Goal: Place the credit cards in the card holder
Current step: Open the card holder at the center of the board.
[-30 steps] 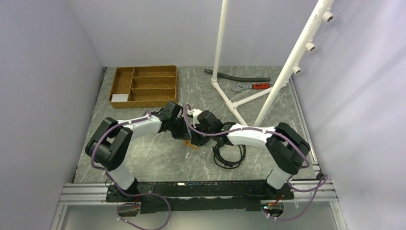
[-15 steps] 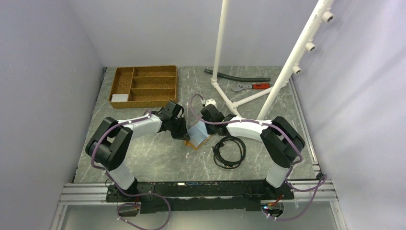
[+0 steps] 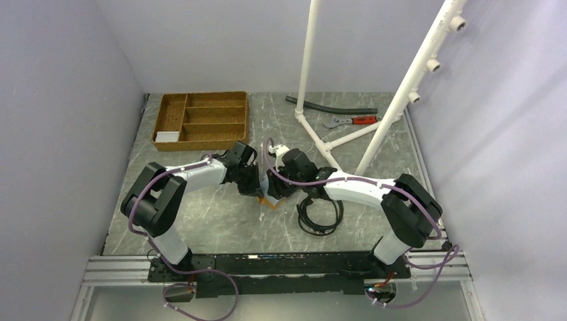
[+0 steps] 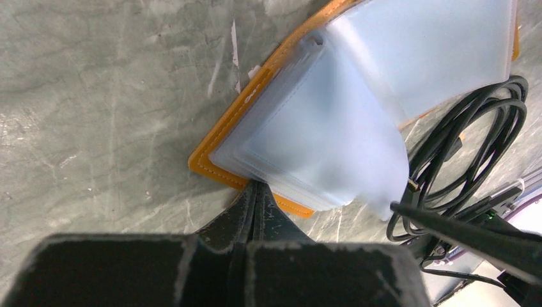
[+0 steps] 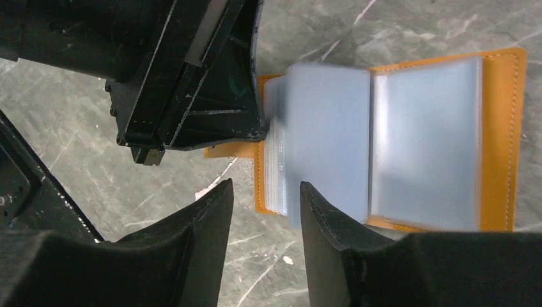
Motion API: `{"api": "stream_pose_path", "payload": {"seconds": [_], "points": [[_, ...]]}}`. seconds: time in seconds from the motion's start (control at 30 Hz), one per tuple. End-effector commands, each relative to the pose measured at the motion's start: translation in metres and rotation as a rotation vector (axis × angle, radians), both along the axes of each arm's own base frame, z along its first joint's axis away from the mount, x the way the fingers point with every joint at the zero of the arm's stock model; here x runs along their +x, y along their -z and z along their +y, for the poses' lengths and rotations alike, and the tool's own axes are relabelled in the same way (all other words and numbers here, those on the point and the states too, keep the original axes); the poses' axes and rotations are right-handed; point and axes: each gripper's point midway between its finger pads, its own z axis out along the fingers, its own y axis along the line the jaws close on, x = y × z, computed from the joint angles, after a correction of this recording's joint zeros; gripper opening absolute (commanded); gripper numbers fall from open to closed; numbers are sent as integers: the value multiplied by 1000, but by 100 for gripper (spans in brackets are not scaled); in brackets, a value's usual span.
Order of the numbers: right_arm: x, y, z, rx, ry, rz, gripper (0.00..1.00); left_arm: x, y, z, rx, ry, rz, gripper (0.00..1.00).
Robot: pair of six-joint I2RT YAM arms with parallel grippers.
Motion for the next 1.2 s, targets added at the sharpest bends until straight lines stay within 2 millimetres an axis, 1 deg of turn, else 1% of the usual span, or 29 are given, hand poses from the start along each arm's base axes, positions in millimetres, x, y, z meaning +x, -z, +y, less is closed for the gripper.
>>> {"api": "stream_pose_path", "payload": {"seconds": [0.0,0.03,0.07,0.17,0.27,0.37,0.47,0.53,0.63,0.8,0.93,0.97,1.0,1.07,1.1,1.17], "points": [[4,-3,12,57,-25,-25,55,-6,-11,6,4,1,-18,0],[10,1,6,24,-2,-44,61,-6,-16,6,0,4,-28,0],[14,5,2,-6,9,-61,66,-6,-20,7,-2,5,-35,0],[23,13,-4,-75,8,-104,73,-7,-28,9,0,5,-48,0],[20,21,-4,-105,-26,-91,75,-7,-30,7,-12,6,-48,0],[17,23,-2,-94,-42,-84,78,-7,-30,5,-27,3,-46,0],[20,29,-3,-111,-28,-83,78,-8,-30,4,-33,3,-42,0],[23,35,-4,-129,-16,-78,75,-8,-30,3,-37,5,-41,0],[23,41,-4,-135,-6,-59,65,-8,-32,3,-40,8,-42,0],[26,46,-9,-141,38,-40,52,-8,-35,3,-41,12,-53,0],[21,45,-11,-102,38,5,35,-5,-41,-2,-65,25,-61,0],[22,41,-8,-70,38,5,30,-4,-43,-5,-76,28,-62,0],[22,40,-9,-50,44,15,24,-3,-44,-7,-84,30,-65,0],[19,39,-10,1,40,56,20,1,-47,-11,-97,35,-70,0],[20,39,-11,23,43,74,20,3,-48,-12,-101,37,-71,0],[19,41,-12,55,38,109,26,5,-49,-15,-107,41,-70,0]]}}
